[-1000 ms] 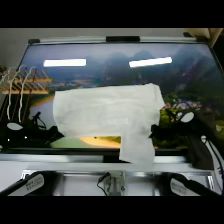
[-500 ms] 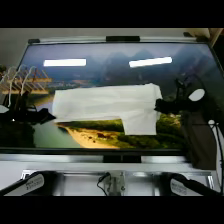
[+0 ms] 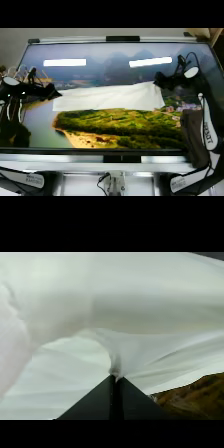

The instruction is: Fold the shirts.

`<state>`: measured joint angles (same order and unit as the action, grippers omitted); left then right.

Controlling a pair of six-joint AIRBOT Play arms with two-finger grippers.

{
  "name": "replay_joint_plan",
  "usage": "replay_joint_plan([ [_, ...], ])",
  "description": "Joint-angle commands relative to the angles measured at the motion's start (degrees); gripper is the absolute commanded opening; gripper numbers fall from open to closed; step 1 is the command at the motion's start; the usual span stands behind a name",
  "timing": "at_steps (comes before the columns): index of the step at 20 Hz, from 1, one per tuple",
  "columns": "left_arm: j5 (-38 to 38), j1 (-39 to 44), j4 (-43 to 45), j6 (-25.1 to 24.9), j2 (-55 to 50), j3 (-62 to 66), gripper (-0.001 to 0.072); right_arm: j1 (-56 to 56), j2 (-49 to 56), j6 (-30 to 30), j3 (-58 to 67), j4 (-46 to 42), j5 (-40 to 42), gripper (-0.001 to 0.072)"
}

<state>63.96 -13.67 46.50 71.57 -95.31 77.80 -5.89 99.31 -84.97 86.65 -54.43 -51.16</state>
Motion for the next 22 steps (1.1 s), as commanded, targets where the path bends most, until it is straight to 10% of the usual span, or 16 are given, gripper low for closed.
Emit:
replay_joint_plan([
  [1, -0.87, 1.68, -0.48, 3.72, -8.37, 7.96, 0.0028, 0.04, 6.64, -0.31, 4.22, 1.92, 2.84, 0.0064],
  [3, -1.01, 1.66, -0.48, 5.88, -10.73, 9.33, 0.0069, 0.04, 8.41, -0.31, 4.22, 1.44, 1.68, 0.0089],
  [5, -0.76, 1.62, -0.46, 6.82, -11.63, 9.35, 0.0402, 0.00, 8.83, 0.20, 4.22, 1.55, 0.39, 0.0470],
  [6, -0.24, 1.44, -0.46, 6.80, -11.58, 9.42, 0.0529, -0.04, 8.31, 2.67, 4.24, 1.66, -1.22, 0.0529],
  [9, 4.83, -0.48, -0.46, 6.73, -11.47, 11.67, 0.0547, -2.75, 5.29, 4.81, 4.24, -3.21, -6.86, 0.0660],
  [22, 19.65, -0.76, -0.46, 6.47, -7.50, 15.23, 0.0525, -7.74, 9.73, 4.07, 4.22, -6.05, -19.87, 0.0663],
])
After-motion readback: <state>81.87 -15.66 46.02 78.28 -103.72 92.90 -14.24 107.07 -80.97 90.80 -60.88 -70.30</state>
